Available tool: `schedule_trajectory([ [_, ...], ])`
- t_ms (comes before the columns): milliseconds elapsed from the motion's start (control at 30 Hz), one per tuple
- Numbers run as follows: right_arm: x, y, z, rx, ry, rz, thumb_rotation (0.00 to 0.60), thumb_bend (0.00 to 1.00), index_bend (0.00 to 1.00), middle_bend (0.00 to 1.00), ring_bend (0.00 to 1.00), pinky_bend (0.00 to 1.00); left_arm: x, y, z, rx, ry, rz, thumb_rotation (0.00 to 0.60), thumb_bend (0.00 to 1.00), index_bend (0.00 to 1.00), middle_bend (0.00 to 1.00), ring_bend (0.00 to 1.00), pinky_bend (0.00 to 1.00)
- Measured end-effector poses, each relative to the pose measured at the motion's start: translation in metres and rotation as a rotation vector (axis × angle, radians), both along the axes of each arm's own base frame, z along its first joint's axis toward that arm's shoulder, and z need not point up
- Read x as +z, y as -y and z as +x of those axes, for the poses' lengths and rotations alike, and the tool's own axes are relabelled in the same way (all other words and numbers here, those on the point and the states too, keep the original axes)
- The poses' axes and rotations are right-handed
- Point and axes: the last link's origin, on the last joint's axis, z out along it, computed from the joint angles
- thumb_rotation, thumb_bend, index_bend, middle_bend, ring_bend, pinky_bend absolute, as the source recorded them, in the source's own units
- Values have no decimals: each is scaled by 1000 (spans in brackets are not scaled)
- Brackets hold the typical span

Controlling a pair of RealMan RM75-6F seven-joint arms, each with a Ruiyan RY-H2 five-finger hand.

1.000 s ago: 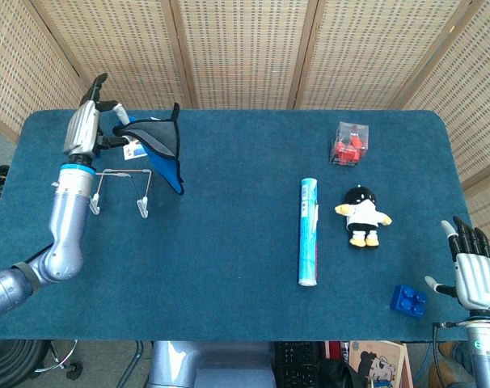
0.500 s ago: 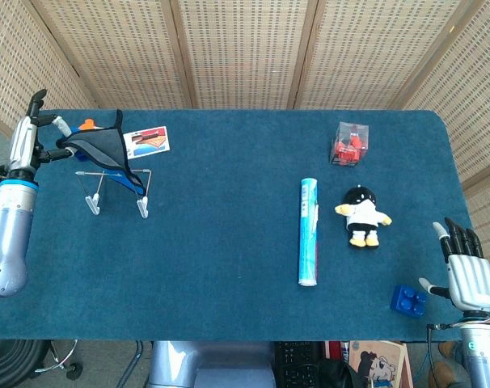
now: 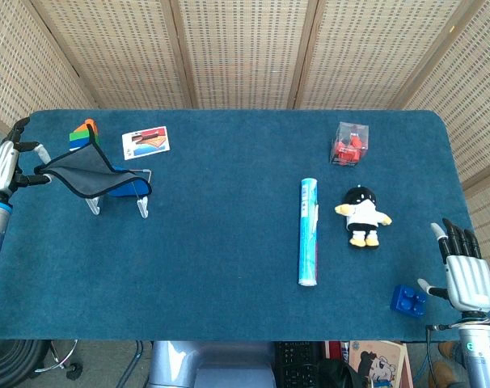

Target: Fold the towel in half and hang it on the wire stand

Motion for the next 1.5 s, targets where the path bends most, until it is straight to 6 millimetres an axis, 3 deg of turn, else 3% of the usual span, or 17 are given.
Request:
schedule_trajectory([
  [400, 0, -2, 4, 13, -1, 4, 600, 0, 0, 0, 0, 0, -21, 27, -24, 38, -220, -159, 600, 796, 894, 0, 0, 0],
  [733, 2, -3, 3, 11, 3, -2, 600, 0, 0, 0, 0, 0, -34, 33, -32, 61, -344, -230, 600, 793, 882, 0, 0, 0],
  [800, 3, -3, 3, 13, 3, -2, 600, 0, 0, 0, 0, 0, -36, 32, -33, 75, -364, -222, 600, 791, 812, 0, 0, 0],
  [867, 3, -4, 4, 14, 3, -3, 600, 0, 0, 0, 0, 0, -38, 31, -34, 84, -385, -216, 600, 747, 638, 0, 0, 0],
  [967, 3, -4, 3, 12, 4, -3, 600, 0, 0, 0, 0, 0, -41, 31, -36, 96, -431, -231, 600, 524, 95, 0, 0, 0],
  [1000, 3, -4, 3, 12, 4, -3, 600, 0, 0, 0, 0, 0, -42, 31, -37, 104, -444, -239, 600, 461, 34, 0, 0, 0],
  [1067, 3, -4, 3, 11, 4, -2, 600, 0, 0, 0, 0, 0, -43, 31, -39, 112, -451, -243, 600, 327, 0, 0, 0, 0],
  [1233, 2, -4, 4, 13, 1, 3, 600, 0, 0, 0, 0, 0, -41, 31, -38, 89, -465, -228, 600, 135, 0, 0, 0, 0],
  [1400, 1, -4, 5, 16, -2, 9, 600, 0, 0, 0, 0, 0, -30, 37, -40, 46, -501, -213, 600, 19, 0, 0, 0, 0],
  [1500, 0, -5, 6, 18, -2, 14, 600, 0, 0, 0, 0, 0, -24, 42, -43, 31, -494, -200, 600, 0, 0, 0, 0, 0],
])
